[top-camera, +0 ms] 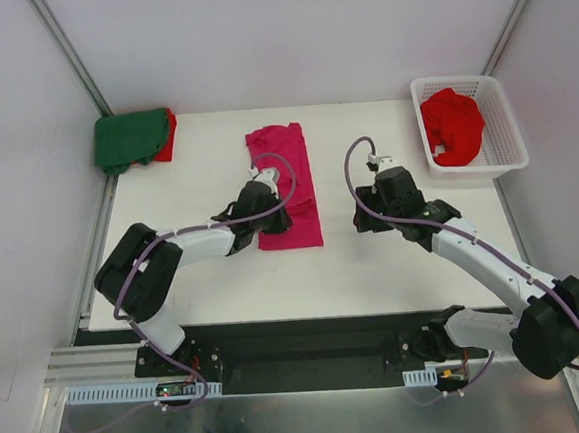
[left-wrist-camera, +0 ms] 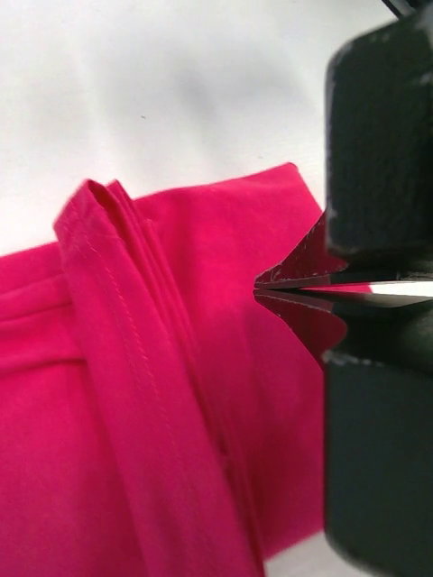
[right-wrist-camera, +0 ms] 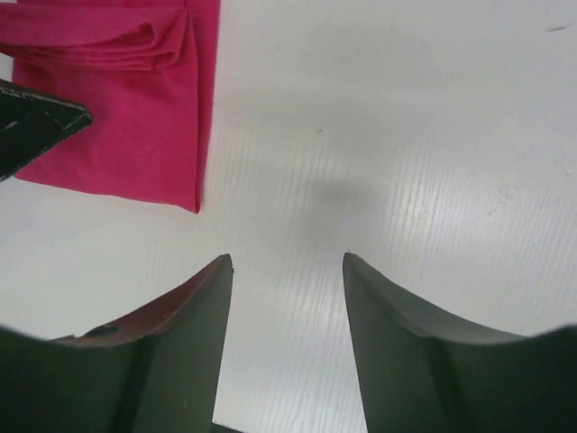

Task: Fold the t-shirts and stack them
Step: Fold the folded rectangular tshirt in 1/3 of the way

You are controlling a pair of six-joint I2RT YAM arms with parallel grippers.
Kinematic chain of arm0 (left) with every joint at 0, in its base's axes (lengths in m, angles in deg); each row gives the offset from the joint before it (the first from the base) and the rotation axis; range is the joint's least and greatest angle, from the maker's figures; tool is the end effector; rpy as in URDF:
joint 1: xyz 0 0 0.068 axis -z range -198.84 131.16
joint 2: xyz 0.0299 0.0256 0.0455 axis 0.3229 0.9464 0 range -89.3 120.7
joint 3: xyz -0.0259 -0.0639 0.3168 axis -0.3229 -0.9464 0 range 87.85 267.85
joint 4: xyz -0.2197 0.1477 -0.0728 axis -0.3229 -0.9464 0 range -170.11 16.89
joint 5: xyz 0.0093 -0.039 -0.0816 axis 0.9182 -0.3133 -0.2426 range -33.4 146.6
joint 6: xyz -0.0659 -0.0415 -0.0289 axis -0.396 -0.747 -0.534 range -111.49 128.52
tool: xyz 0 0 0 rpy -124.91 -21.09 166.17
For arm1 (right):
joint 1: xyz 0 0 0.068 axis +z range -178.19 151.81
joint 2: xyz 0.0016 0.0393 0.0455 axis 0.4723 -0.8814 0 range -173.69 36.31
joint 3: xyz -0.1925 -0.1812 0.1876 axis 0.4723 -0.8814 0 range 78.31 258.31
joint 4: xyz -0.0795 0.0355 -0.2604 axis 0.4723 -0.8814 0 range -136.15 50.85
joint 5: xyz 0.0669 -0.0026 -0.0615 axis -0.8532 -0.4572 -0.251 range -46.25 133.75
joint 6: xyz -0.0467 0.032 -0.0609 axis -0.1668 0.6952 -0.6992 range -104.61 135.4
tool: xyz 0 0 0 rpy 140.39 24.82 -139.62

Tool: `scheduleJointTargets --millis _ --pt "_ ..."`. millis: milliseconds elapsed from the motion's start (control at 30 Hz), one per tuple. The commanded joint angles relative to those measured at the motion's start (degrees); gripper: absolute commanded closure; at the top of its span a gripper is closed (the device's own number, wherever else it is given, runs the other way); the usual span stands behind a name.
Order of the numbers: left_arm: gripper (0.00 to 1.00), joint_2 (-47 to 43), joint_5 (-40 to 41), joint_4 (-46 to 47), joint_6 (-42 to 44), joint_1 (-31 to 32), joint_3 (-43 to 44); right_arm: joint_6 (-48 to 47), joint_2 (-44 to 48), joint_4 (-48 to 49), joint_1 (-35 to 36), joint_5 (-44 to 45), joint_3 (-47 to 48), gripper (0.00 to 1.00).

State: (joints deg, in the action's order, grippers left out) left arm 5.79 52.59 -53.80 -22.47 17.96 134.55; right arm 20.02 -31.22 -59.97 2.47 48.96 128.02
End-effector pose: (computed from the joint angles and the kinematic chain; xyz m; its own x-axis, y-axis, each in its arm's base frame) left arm 0.3115 -0.2394 0.2043 -0.6665 -0.1427 -0.7317 0.3540 0.8032 -0.4791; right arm 0.2425 0.1362 0.2927 -0.5713 -0.2453 -0.7832 -0.4020 0.9156 0.0064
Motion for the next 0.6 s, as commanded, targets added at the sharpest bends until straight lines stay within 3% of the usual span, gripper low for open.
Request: scheduleJointTargets --millis 0,567 --pt "1.0 2.55 -1.7 3.89 -0.48 0.47 4.01 0.74 3.71 -2.82 0.11 2.87 -1.81 0.42" --pt "1.0 5.02 -1.09 2.66 0.4 0.47 5.51 0.91 4.07 -2.82 0.11 4.46 -3.13 0.39"
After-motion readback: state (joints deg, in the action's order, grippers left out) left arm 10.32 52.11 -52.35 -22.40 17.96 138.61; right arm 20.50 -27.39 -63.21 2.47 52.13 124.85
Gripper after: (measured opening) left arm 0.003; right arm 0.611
